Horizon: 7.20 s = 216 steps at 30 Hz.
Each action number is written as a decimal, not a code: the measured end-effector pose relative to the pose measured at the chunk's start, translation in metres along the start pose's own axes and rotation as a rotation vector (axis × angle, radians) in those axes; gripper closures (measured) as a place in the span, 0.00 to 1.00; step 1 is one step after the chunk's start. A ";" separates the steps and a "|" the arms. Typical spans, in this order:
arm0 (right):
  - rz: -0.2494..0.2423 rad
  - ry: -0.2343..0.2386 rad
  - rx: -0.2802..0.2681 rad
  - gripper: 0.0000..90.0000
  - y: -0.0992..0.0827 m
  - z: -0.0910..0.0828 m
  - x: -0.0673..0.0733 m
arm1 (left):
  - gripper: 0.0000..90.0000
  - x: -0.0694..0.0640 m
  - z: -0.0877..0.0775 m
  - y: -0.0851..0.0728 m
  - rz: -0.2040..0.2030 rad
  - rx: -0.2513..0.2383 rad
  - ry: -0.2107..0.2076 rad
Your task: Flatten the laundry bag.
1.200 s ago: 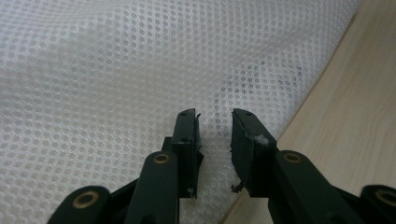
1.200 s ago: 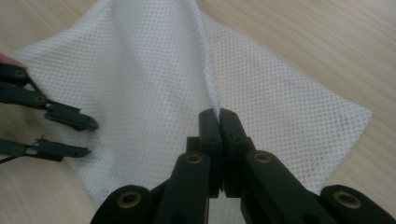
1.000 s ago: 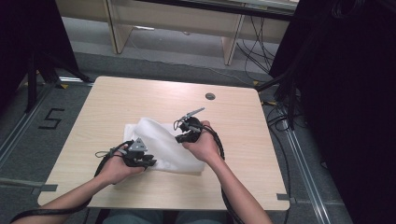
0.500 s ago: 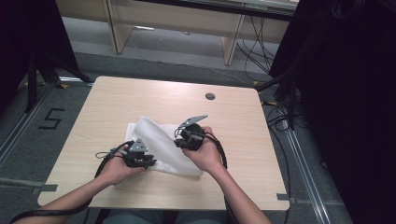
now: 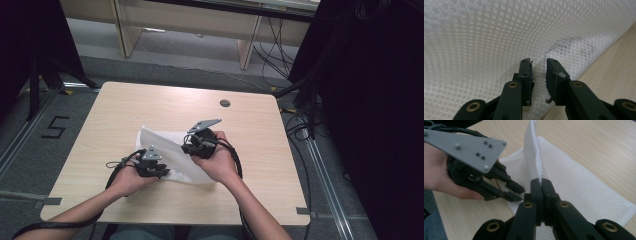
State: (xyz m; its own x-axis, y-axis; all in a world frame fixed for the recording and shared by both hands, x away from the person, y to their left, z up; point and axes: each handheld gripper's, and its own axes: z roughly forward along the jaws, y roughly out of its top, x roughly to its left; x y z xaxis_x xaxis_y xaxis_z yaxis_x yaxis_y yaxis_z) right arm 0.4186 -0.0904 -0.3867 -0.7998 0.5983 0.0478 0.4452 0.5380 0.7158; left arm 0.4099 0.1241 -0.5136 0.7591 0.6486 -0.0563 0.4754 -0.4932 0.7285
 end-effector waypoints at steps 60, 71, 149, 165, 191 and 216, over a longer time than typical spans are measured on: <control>0.036 0.046 -0.049 1.00 -0.023 -0.017 0.017 | 0.93 0.012 -0.084 -0.020 -0.007 -0.025 0.048; 0.015 0.043 -0.020 1.00 -0.039 -0.013 0.026 | 0.93 0.030 -0.107 -0.028 -0.065 -0.070 0.118; -0.027 0.256 0.267 1.00 -0.103 -0.002 0.062 | 0.57 0.045 -0.084 -0.033 -0.140 -0.164 0.121; -0.049 0.287 0.273 0.86 -0.104 0.008 0.074 | 0.54 0.030 -0.067 -0.031 -0.089 -0.092 0.056; 0.169 0.011 0.256 1.00 -0.112 0.006 -0.004 | 0.99 0.018 -0.066 -0.029 0.041 0.095 -0.040; 0.097 -0.032 0.367 1.00 -0.118 0.018 -0.012 | 0.99 0.023 -0.032 -0.009 0.095 0.185 0.000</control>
State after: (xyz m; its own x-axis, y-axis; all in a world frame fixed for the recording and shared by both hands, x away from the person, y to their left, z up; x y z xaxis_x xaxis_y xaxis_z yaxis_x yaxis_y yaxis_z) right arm 0.3824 -0.1506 -0.4843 -0.7368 0.6717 0.0771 0.6371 0.6516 0.4119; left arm 0.4089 0.1617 -0.4998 0.8046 0.5939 0.0063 0.4754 -0.6504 0.5925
